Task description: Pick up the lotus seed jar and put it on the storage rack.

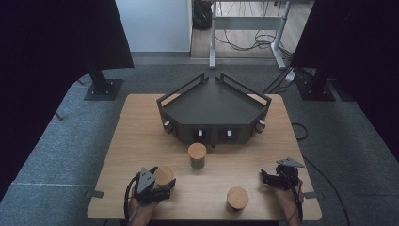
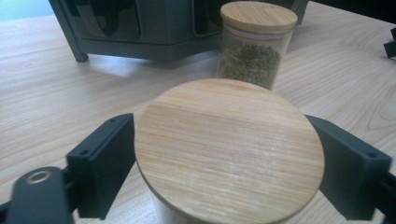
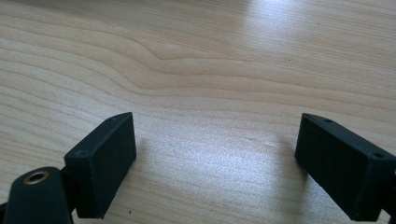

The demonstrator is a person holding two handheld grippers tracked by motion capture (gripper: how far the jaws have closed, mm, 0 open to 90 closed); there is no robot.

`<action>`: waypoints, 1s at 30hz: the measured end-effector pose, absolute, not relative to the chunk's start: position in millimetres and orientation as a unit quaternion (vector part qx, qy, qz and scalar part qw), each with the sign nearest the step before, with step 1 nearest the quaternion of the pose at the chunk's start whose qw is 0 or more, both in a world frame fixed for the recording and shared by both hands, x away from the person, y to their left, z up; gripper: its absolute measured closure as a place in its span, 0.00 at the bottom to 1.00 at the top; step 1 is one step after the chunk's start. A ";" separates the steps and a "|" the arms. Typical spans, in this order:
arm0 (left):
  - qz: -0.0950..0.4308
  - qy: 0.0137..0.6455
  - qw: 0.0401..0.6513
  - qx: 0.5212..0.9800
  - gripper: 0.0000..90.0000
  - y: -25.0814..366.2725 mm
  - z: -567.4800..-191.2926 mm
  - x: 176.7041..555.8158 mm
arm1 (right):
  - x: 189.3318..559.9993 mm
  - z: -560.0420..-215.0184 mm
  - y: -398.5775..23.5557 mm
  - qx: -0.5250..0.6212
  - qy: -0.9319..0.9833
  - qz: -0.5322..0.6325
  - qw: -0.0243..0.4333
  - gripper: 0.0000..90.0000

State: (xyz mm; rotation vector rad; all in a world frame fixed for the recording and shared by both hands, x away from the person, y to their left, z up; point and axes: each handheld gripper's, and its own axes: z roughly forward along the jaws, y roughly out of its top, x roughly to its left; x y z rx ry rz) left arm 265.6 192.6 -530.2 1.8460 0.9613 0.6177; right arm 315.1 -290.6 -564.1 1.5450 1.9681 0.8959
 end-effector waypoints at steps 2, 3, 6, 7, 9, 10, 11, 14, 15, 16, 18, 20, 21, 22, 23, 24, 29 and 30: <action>0.248 0.390 0.463 0.756 0.22 192.5 -531.2 265.3 | 315.1 -564.1 -290.6 0.564 0.719 0.327 0.240 0.13; 0.248 0.389 0.462 0.757 0.23 192.5 -531.5 265.2 | 315.1 -564.1 -290.6 0.564 0.719 0.327 0.240 0.13; 0.251 0.388 0.458 0.760 0.27 192.5 -531.5 264.5 | 315.1 -564.1 -290.6 0.564 0.719 0.327 0.240 0.13; 0.251 0.388 0.458 0.760 0.28 192.5 -531.5 264.5 | 315.1 -564.1 -290.6 0.564 0.719 0.327 0.240 0.13; 0.254 0.387 0.455 0.760 0.28 192.0 -531.5 263.9 | 315.1 -564.1 -290.6 0.564 0.719 0.327 0.240 0.13; 0.256 0.388 0.455 0.760 0.29 191.6 -531.5 263.5 | 315.1 -564.1 -290.6 0.564 0.719 0.327 0.240 0.13; 0.256 0.388 0.455 0.760 0.29 191.6 -531.5 263.5 | 315.1 -564.1 -290.6 0.564 0.719 0.327 0.240 0.13; 0.256 0.388 0.454 0.761 0.29 191.3 -531.1 263.4 | 315.1 -564.1 -290.6 0.564 0.719 0.327 0.240 0.13; 0.256 0.388 0.453 0.761 0.29 191.0 -530.9 263.3 | 315.1 -564.1 -290.6 0.564 0.719 0.327 0.240 0.13; 0.256 0.388 0.453 0.761 0.29 191.0 -530.9 263.3 | 315.1 -564.1 -290.6 0.564 0.719 0.327 0.240 0.13; 0.257 0.389 0.452 0.760 0.29 190.1 -530.3 263.5 | 315.1 -564.1 -290.6 0.564 0.719 0.327 0.240 0.13; 0.257 0.389 0.457 0.757 0.29 190.1 -528.0 263.8 | 315.1 -564.1 -290.6 0.564 0.719 0.327 0.240 0.13; 0.257 0.389 0.457 0.757 0.29 190.1 -528.0 263.8 | 315.1 -564.1 -290.6 0.564 0.719 0.327 0.240 0.13; 0.259 0.390 0.462 0.754 0.29 190.5 -525.5 263.9 | 315.1 -564.1 -290.6 0.564 0.719 0.327 0.240 0.13; 0.259 0.390 0.465 0.751 0.29 190.6 -523.5 264.0 | 315.1 -564.1 -290.6 0.564 0.719 0.327 0.240 0.13; 0.259 0.390 0.465 0.751 0.29 190.6 -523.5 264.0 | 315.1 -564.1 -290.6 0.564 0.719 0.327 0.240 0.13; 0.260 0.390 0.477 0.744 0.29 190.2 -513.3 266.1 | 315.1 -564.1 -290.6 0.564 0.719 0.327 0.240 0.13; 0.260 0.389 0.477 0.744 0.29 190.0 -511.4 266.8 | 315.1 -564.1 -290.6 0.564 0.719 0.327 0.240 0.13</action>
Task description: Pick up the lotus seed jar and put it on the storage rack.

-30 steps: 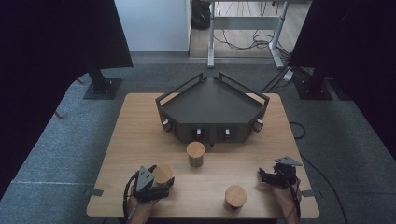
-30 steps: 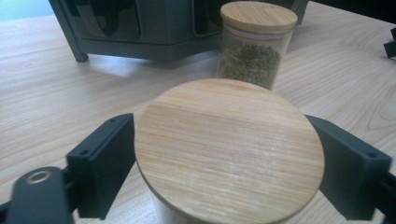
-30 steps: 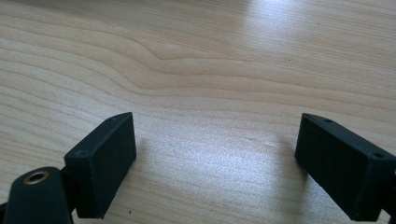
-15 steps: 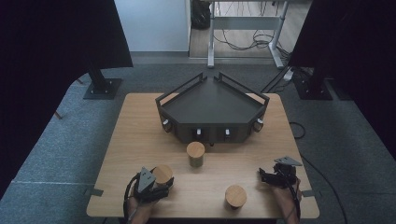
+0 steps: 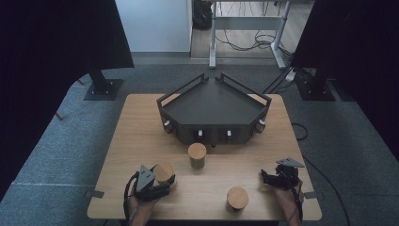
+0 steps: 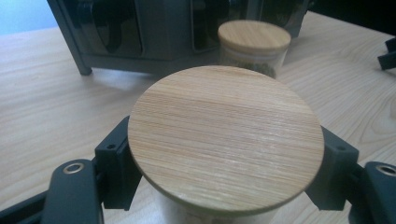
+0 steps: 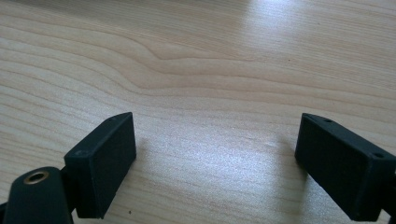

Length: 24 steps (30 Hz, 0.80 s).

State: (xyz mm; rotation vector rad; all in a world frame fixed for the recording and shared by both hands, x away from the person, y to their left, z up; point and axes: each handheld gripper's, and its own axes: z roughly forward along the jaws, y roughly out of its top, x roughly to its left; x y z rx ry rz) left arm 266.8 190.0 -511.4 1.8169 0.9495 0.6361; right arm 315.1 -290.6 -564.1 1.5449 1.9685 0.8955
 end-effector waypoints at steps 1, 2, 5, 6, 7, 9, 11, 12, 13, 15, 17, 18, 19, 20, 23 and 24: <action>0.261 0.389 0.477 0.744 0.29 189.9 -510.0 267.4 | 315.1 -564.1 -290.6 0.564 0.719 0.327 0.240 0.13; 0.261 0.389 0.477 0.744 0.29 189.9 -510.0 267.4 | 315.1 -564.1 -290.6 0.564 0.719 0.327 0.240 0.13; 0.263 0.388 0.478 0.743 0.29 189.1 -506.1 269.2 | 315.1 -564.1 -290.6 0.564 0.719 0.327 0.240 0.13; 0.264 0.388 0.478 0.743 0.29 188.1 -502.9 270.7 | 315.1 -564.1 -290.6 0.564 0.719 0.327 0.240 0.13; 0.265 0.387 0.477 0.743 0.29 187.7 -500.9 271.5 | 315.1 -564.1 -290.6 0.564 0.719 0.327 0.240 0.13; 0.266 0.386 0.478 0.743 0.29 186.9 -498.4 272.5 | 315.1 -564.1 -290.6 0.564 0.719 0.327 0.240 0.13; 0.268 0.383 0.478 0.744 0.29 186.0 -493.8 274.6 | 315.1 -564.1 -290.6 0.564 0.719 0.327 0.240 0.13; 0.270 0.382 0.479 0.743 0.29 185.6 -491.8 275.5 | 315.1 -564.1 -290.6 0.564 0.719 0.327 0.240 0.13; 0.271 0.381 0.479 0.743 0.29 185.5 -489.3 276.6 | 315.1 -564.1 -290.6 0.564 0.719 0.327 0.240 0.13; 0.272 0.381 0.481 0.741 0.29 185.0 -485.8 278.5 | 315.1 -564.1 -290.6 0.564 0.719 0.327 0.240 0.13; 0.272 0.382 0.482 0.740 0.29 184.9 -482.9 280.3 | 315.1 -564.1 -290.6 0.564 0.719 0.327 0.239 0.13; 0.271 0.383 0.483 0.739 0.29 185.0 -481.2 281.5 | 315.1 -564.1 -290.6 0.564 0.719 0.327 0.240 0.13; 0.270 0.384 0.485 0.738 0.29 185.2 -479.5 282.7 | 315.1 -564.1 -290.6 0.564 0.719 0.327 0.240 0.13; 0.269 0.385 0.486 0.737 0.29 185.3 -477.8 284.0 | 315.1 -564.1 -290.6 0.564 0.719 0.327 0.240 0.13; 0.270 0.386 0.485 0.737 0.29 185.0 -471.7 288.5 | 315.1 -564.1 -290.6 0.564 0.719 0.327 0.240 0.13; 0.271 0.386 0.484 0.737 0.29 184.7 -469.4 290.0 | 315.1 -564.1 -290.6 0.564 0.719 0.327 0.240 0.13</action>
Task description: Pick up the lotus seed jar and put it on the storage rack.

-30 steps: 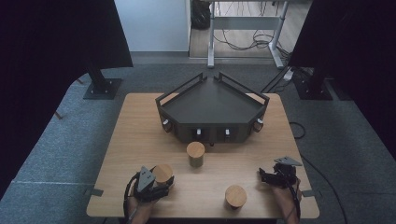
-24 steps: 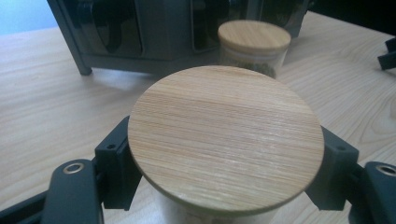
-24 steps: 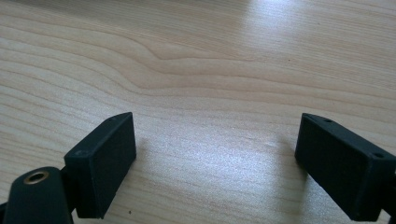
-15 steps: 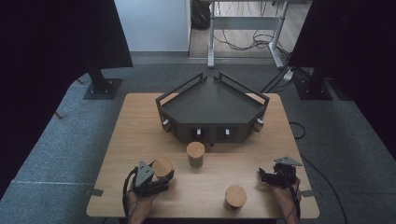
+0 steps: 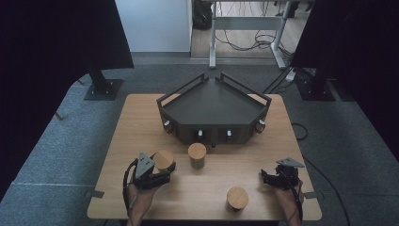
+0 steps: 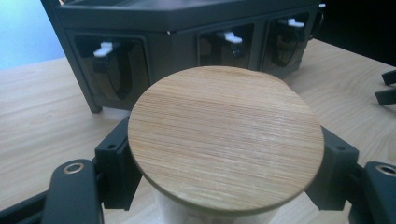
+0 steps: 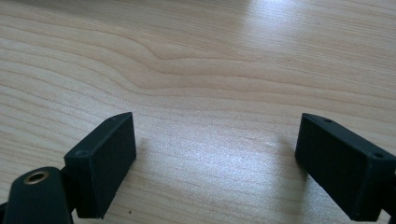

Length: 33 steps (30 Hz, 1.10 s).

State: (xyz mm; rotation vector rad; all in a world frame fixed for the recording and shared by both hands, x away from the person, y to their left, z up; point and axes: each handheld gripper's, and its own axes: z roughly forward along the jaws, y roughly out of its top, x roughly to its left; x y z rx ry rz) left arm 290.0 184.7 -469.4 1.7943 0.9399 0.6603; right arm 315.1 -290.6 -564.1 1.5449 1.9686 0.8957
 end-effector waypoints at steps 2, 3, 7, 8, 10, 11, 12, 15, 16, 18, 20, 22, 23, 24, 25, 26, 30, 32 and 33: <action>0.272 0.385 0.485 0.736 0.29 184.0 -464.0 293.5 | 315.1 -564.1 -290.6 0.564 0.719 0.327 0.239 0.13; 0.273 0.384 0.485 0.737 0.29 183.6 -461.3 295.1 | 315.1 -564.1 -290.6 0.564 0.719 0.327 0.239 0.13; 0.276 0.381 0.488 0.735 0.29 182.5 -452.4 300.7 | 315.1 -564.1 -290.6 0.564 0.719 0.327 0.240 0.13; 0.276 0.380 0.489 0.735 0.29 182.4 -450.4 302.0 | 315.1 -564.1 -290.6 0.564 0.719 0.327 0.239 0.13; 0.277 0.379 0.491 0.734 0.29 182.1 -446.4 305.0 | 315.1 -564.1 -290.6 0.564 0.719 0.327 0.240 0.13; 0.278 0.379 0.491 0.733 0.29 181.9 -444.4 306.6 | 315.1 -564.1 -290.6 0.564 0.719 0.327 0.239 0.13; 0.279 0.379 0.491 0.733 0.29 181.9 -442.7 307.9 | 315.1 -564.1 -290.6 0.564 0.719 0.327 0.239 0.13; 0.278 0.379 0.497 0.730 0.29 182.3 -434.6 315.5 | 315.1 -564.1 -290.6 0.564 0.719 0.327 0.239 0.13; 0.278 0.379 0.497 0.730 0.29 182.3 -434.6 315.5 | 315.1 -564.1 -290.6 0.564 0.719 0.327 0.239 0.13; 0.275 0.379 0.500 0.728 0.29 182.9 -431.3 319.4 | 315.1 -564.1 -290.6 0.564 0.719 0.327 0.239 0.13; 0.274 0.380 0.503 0.726 0.29 183.7 -428.1 323.0 | 315.1 -564.1 -290.5 0.564 0.719 0.327 0.239 0.13; 0.273 0.382 0.507 0.723 0.29 184.5 -424.8 326.3 | 315.1 -564.1 -290.5 0.564 0.719 0.327 0.239 0.13; 0.273 0.382 0.508 0.722 0.29 184.7 -423.1 328.0 | 315.1 -564.1 -290.5 0.564 0.719 0.327 0.239 0.13; 0.274 0.382 0.507 0.723 0.29 184.9 -419.9 330.7 | 315.1 -564.1 -290.5 0.564 0.719 0.327 0.239 0.13; 0.274 0.382 0.507 0.722 0.29 185.0 -418.1 332.3 | 315.1 -564.1 -290.5 0.564 0.719 0.327 0.239 0.13; 0.273 0.382 0.508 0.722 0.29 185.0 -416.5 334.1 | 315.1 -564.1 -290.5 0.564 0.719 0.327 0.239 0.13; 0.270 0.384 0.511 0.720 0.29 186.0 -411.5 340.6 | 315.1 -564.1 -290.5 0.564 0.719 0.327 0.239 0.13; 0.268 0.385 0.512 0.719 0.29 186.3 -408.8 344.9 | 315.1 -564.1 -290.5 0.564 0.720 0.327 0.240 0.13; 0.268 0.386 0.512 0.719 0.29 186.2 -407.8 346.6 | 315.1 -564.1 -290.6 0.564 0.720 0.327 0.240 0.13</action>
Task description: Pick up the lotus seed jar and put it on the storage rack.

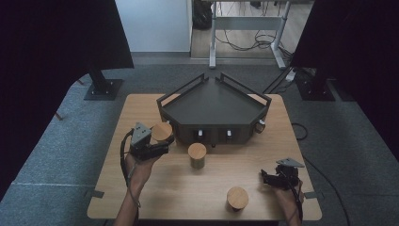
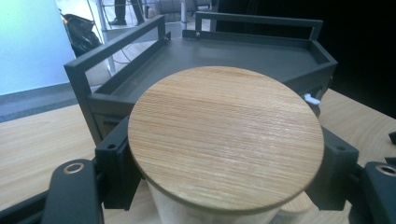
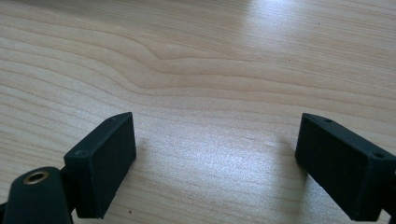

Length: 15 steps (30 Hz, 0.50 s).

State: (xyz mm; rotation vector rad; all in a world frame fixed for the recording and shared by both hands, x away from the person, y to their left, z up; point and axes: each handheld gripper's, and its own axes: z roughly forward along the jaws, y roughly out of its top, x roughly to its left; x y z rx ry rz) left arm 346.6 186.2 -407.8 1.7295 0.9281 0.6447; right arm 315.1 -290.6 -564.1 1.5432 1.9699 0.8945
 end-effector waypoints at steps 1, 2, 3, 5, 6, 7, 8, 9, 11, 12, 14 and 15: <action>0.267 0.386 0.512 0.720 0.29 185.8 -406.1 349.4 | 315.1 -564.1 -290.6 0.564 0.720 0.327 0.240 0.13; 0.269 0.384 0.508 0.722 0.29 184.0 -403.1 354.4 | 315.1 -564.1 -290.5 0.564 0.720 0.327 0.240 0.13; 0.269 0.384 0.508 0.722 0.29 184.0 -403.1 354.4 | 315.1 -564.1 -290.6 0.564 0.720 0.327 0.240 0.13; 0.271 0.383 0.505 0.725 0.29 181.4 -399.0 361.3 | 315.1 -564.1 -290.5 0.564 0.719 0.327 0.240 0.13; 0.272 0.382 0.505 0.725 0.29 180.5 -397.8 363.6 | 315.1 -564.1 -290.6 0.564 0.720 0.327 0.240 0.13; 0.271 0.382 0.505 0.725 0.29 179.1 -396.3 366.2 | 315.1 -564.1 -290.6 0.564 0.720 0.327 0.240 0.13; 0.271 0.382 0.505 0.725 0.29 179.1 -396.3 366.2 | 315.1 -564.1 -290.5 0.564 0.719 0.327 0.239 0.13; 0.272 0.382 0.504 0.725 0.29 176.4 -394.6 369.4 | 315.0 -564.1 -290.5 0.564 0.720 0.326 0.239 0.13; 0.273 0.381 0.502 0.726 0.29 175.2 -393.7 370.9 | 315.1 -564.1 -290.5 0.564 0.719 0.327 0.239 0.13; 0.274 0.381 0.502 0.727 0.29 174.0 -393.0 372.5 | 315.1 -564.1 -290.5 0.564 0.719 0.327 0.239 0.13; 0.274 0.380 0.502 0.727 0.29 171.7 -391.6 375.9 | 315.1 -564.1 -290.4 0.565 0.719 0.327 0.239 0.13; 0.275 0.381 0.503 0.726 0.29 169.8 -390.1 379.9 | 315.1 -564.1 -290.5 0.564 0.719 0.327 0.239 0.13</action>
